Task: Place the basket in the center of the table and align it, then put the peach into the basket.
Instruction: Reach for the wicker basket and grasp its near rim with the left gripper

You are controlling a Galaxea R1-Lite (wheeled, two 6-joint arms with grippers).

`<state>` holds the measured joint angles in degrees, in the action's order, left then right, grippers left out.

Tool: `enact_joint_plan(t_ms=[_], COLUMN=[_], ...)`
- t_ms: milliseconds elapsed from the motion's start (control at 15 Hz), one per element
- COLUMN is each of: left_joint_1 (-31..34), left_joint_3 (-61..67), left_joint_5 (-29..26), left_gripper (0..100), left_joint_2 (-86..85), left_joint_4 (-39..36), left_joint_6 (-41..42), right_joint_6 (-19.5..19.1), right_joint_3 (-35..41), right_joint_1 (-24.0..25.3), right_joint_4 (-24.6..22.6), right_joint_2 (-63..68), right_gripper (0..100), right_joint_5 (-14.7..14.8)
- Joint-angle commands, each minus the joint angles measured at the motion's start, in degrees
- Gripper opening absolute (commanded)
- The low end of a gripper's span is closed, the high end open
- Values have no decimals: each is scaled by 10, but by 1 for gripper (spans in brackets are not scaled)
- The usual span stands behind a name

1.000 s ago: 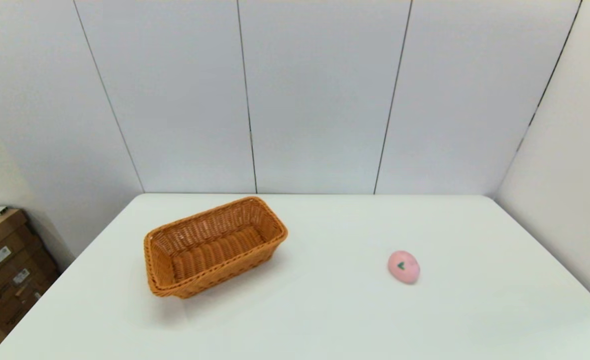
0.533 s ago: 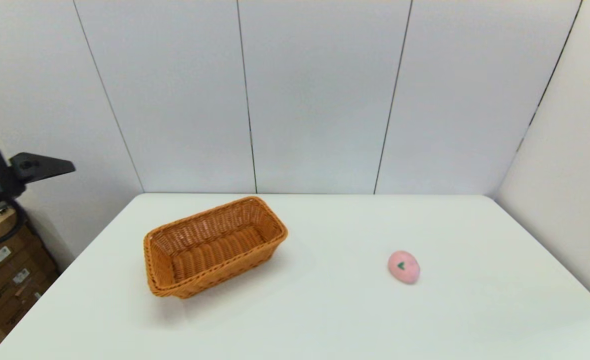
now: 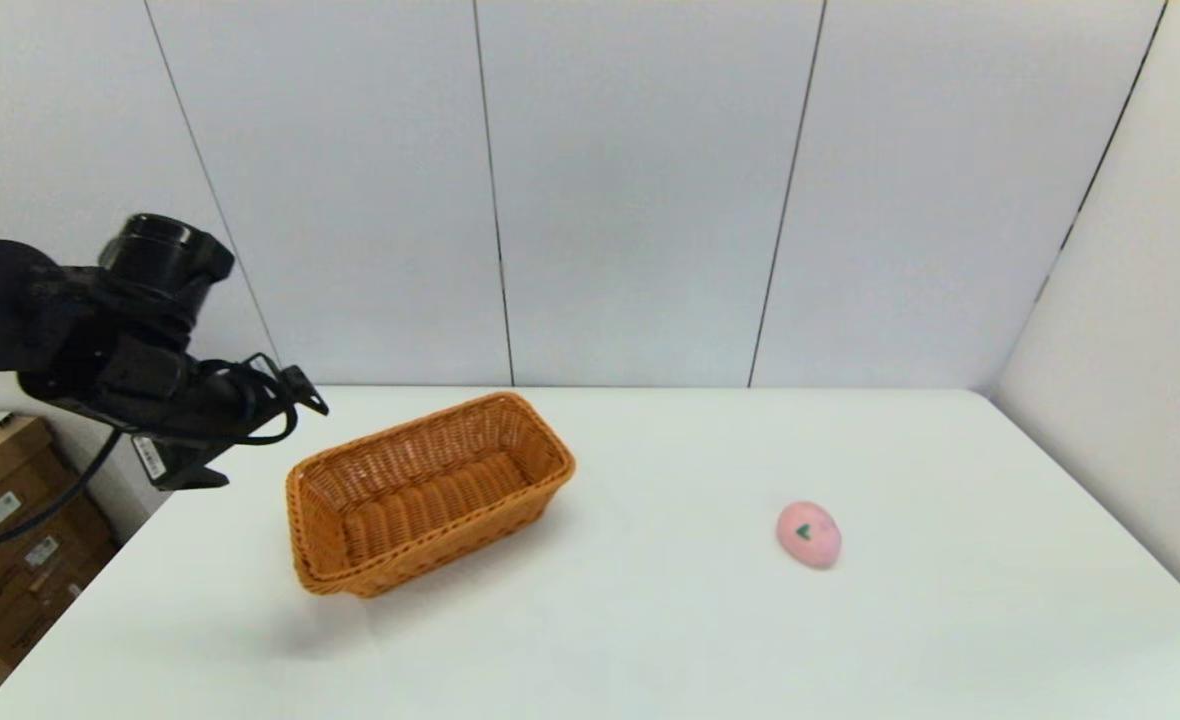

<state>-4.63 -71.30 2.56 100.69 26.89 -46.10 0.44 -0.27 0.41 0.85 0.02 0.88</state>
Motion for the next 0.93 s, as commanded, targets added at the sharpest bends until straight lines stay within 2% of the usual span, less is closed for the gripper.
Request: enact_joint_plan(t_ms=[67, 533, 933], left_joint_1=[-5, 10, 3], left_joint_3=[-12, -23, -49], left_joint_5=[2, -2, -26], left_gripper=[100, 100, 100], left_joint_2=[111, 173, 211], left_joint_4=[9, 7, 11], left_joint_6=[-21, -27, -16], right_joint_6=[0, 0, 0], right_joint_3=[-1, -1, -1], right_joint_1=[0, 0, 0], right_joint_4=[2, 2, 2], right_joint_2=[0, -1, -1], right_gripper=[100, 100, 100], right_joint_5=[0, 0, 0])
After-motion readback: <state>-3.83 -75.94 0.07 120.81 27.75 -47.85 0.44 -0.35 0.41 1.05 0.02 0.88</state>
